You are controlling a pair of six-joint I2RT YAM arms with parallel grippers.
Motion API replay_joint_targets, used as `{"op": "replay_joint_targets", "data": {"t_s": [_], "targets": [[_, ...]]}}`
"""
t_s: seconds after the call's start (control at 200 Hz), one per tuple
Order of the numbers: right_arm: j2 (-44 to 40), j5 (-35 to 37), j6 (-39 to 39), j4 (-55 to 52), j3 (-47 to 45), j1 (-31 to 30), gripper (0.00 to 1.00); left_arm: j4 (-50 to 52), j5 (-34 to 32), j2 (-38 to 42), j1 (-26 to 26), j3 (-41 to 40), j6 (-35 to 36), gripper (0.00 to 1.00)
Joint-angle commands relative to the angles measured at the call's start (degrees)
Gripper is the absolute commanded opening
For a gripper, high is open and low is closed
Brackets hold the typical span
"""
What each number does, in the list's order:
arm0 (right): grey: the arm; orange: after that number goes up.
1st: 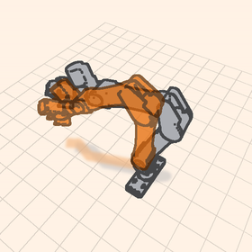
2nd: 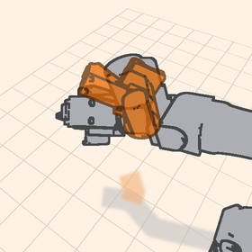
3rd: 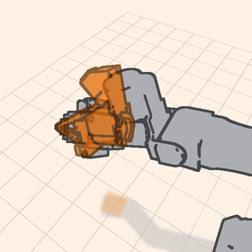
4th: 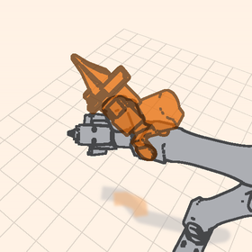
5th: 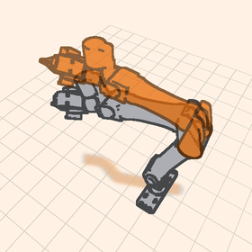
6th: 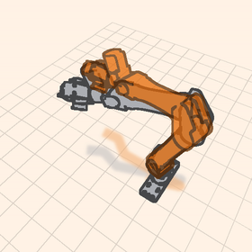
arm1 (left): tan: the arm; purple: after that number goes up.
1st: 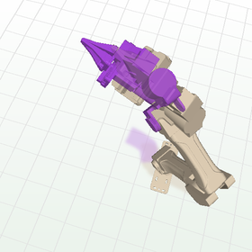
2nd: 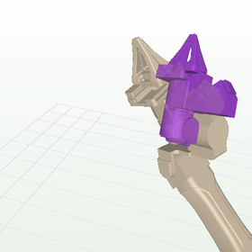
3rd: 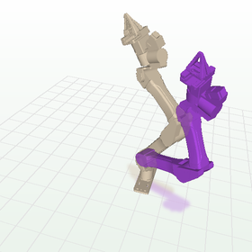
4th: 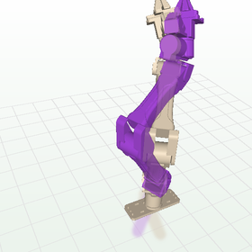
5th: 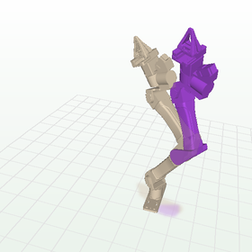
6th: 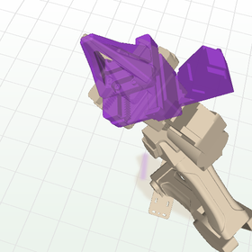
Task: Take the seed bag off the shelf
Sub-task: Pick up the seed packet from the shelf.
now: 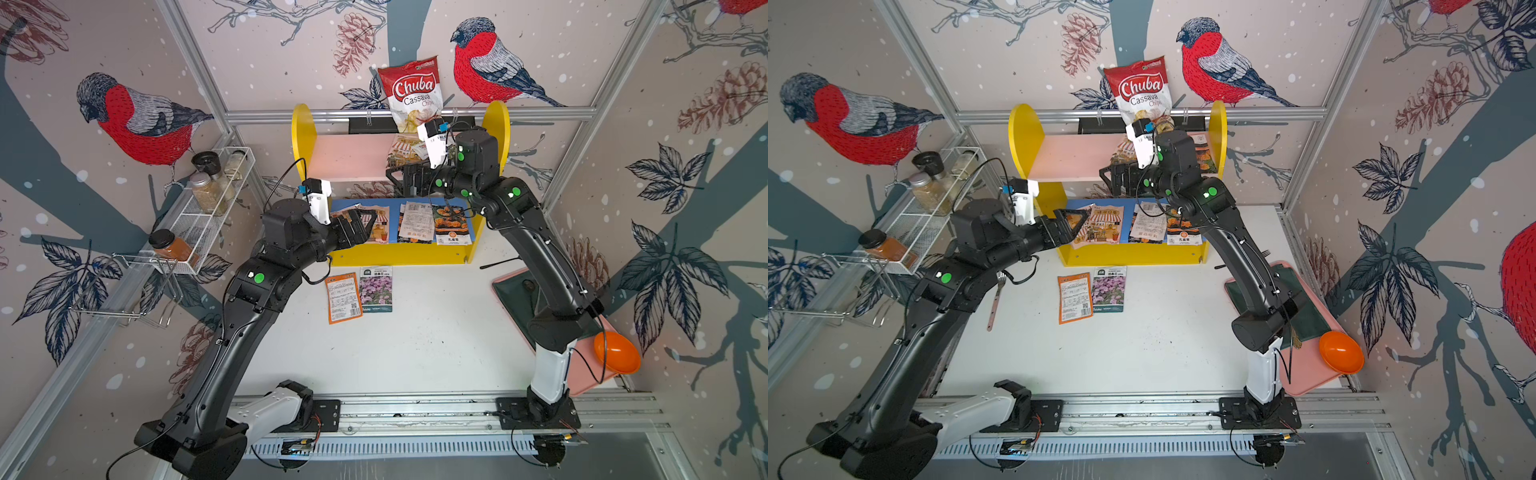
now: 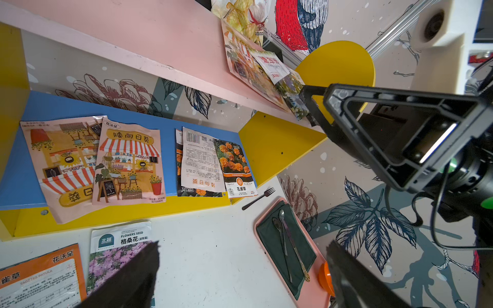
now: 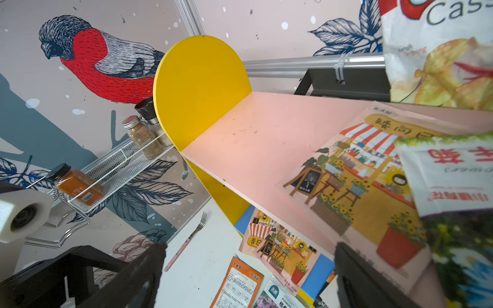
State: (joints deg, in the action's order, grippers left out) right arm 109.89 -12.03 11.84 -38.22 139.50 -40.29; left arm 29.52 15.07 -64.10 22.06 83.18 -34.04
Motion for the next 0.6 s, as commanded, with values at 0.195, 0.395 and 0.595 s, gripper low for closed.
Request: {"op": "replay_joint_targets", "data": {"t_s": [0.195,0.395,0.595], "targets": [[1.22,7.11,-4.35,-2.26,0.24,0.83,1.00,-2.29,0.73,0.08,-0.09,-0.13,0.36,0.97],[2.54,7.59,-5.33,-3.30,0.60,0.92,1.00,-2.39,0.75,-0.22,-0.09,-0.22,0.26,0.97],[3.13,7.73,-5.75,-4.21,0.60,0.75,1.00,-2.54,0.82,-0.21,-0.09,-0.40,0.11,0.97]]}}
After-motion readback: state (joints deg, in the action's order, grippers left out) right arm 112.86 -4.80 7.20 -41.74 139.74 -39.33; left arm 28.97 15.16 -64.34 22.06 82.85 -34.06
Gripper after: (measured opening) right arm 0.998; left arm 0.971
